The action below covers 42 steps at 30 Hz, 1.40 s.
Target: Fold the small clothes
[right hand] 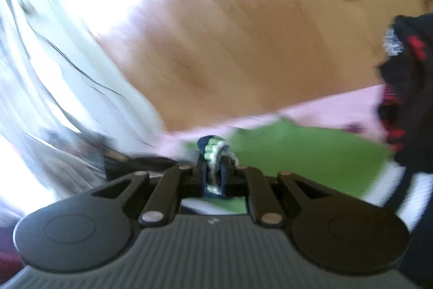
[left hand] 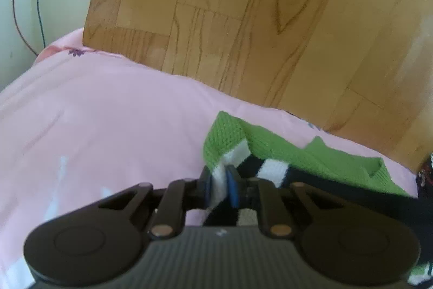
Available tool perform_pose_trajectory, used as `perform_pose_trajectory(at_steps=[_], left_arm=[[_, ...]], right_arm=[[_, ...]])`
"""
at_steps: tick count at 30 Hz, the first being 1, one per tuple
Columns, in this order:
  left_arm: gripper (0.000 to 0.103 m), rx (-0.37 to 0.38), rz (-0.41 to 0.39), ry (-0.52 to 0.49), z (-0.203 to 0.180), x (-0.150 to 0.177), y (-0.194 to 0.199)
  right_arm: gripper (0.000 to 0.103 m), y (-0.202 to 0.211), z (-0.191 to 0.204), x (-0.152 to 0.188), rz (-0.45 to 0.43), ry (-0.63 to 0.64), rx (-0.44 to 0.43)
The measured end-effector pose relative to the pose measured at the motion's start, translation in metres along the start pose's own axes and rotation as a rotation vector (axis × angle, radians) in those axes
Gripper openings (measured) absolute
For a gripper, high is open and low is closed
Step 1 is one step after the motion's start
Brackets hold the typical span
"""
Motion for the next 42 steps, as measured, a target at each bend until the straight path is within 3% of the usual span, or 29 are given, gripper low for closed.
perform_pose_trajectory(at_steps=[1,3,5,6,7,8,10,12,14,18,21,24,26,29,32,35,37,39,42], left_arm=[[0.014,0.000,-0.002,0.004,0.001,0.000,-0.002],[0.019,-0.015,-0.011,-0.004,0.000,0.000,-0.003],[0.026,-0.032,-0.011,-0.005,0.001,-0.001,-0.002],[0.029,-0.042,-0.006,-0.008,0.001,-0.001,0.000],[0.039,-0.059,-0.004,-0.010,0.002,0.000,0.004],[0.046,-0.077,-0.018,-0.013,0.004,0.001,0.012],[0.046,-0.096,-0.067,-0.014,0.006,0.002,0.029],[0.046,-0.081,-0.117,0.028,0.009,0.003,0.048],[0.045,-0.020,-0.137,0.047,0.004,0.004,0.061],[0.046,0.039,-0.109,-0.071,-0.031,0.014,0.065],[0.045,-0.039,-0.027,-0.180,-0.055,0.035,0.038],[0.047,-0.165,-0.108,-0.346,-0.073,0.057,0.026],[0.047,-0.182,-0.081,-0.333,-0.077,0.055,0.028],[0.045,-0.121,-0.048,-0.267,-0.073,0.051,0.044],[0.050,-0.023,-0.095,-0.240,-0.077,0.062,0.074],[0.051,0.037,-0.089,-0.213,-0.080,0.075,0.081],[0.051,0.018,-0.067,-0.206,-0.077,0.084,0.073],[0.051,0.004,-0.058,-0.191,-0.070,0.094,0.063],[0.052,0.027,-0.079,-0.168,-0.066,0.096,0.069]], right_arm=[[0.013,0.003,0.002,-0.005,-0.007,-0.019,0.025],[0.013,-0.005,-0.006,-0.011,0.008,-0.046,0.191],[0.019,-0.019,-0.021,-0.008,-0.007,0.005,0.548],[0.022,-0.021,-0.026,-0.003,-0.018,0.050,0.686],[0.022,-0.017,-0.031,0.002,-0.016,0.053,0.707],[0.022,-0.009,-0.035,0.006,-0.026,0.012,0.649],[0.023,0.014,-0.037,0.016,-0.072,-0.070,0.535],[0.026,0.031,-0.033,0.025,-0.103,-0.068,0.559],[0.026,0.054,-0.031,0.034,-0.125,-0.063,0.577],[0.026,0.104,-0.028,0.052,-0.109,-0.097,0.595],[0.026,0.154,-0.025,0.071,-0.118,-0.139,0.667],[0.026,0.205,-0.036,0.089,-0.183,-0.254,0.753],[0.026,0.235,-0.045,0.098,-0.238,-0.344,0.817],[0.035,0.267,-0.060,0.107,-0.344,-0.495,0.894],[0.037,0.273,-0.074,0.111,-0.433,-0.589,0.842],[0.036,0.262,-0.081,0.105,-0.498,-0.604,0.861],[0.011,0.254,-0.088,0.100,-0.501,-0.570,0.914],[0.010,0.251,-0.084,0.094,-0.485,-0.532,0.952],[0.010,0.242,-0.050,0.079,-0.487,-0.398,0.893]])
Point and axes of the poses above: each gripper's, at about its wrist camera, not at the fingertips, and y roughly against the way its jaws point, z to its left, x to its underside, the point moved 1 cm from there along -y, roughly the way its jaws point, and after that the axes turned 2 degrees about y, right-handed, at the moved point
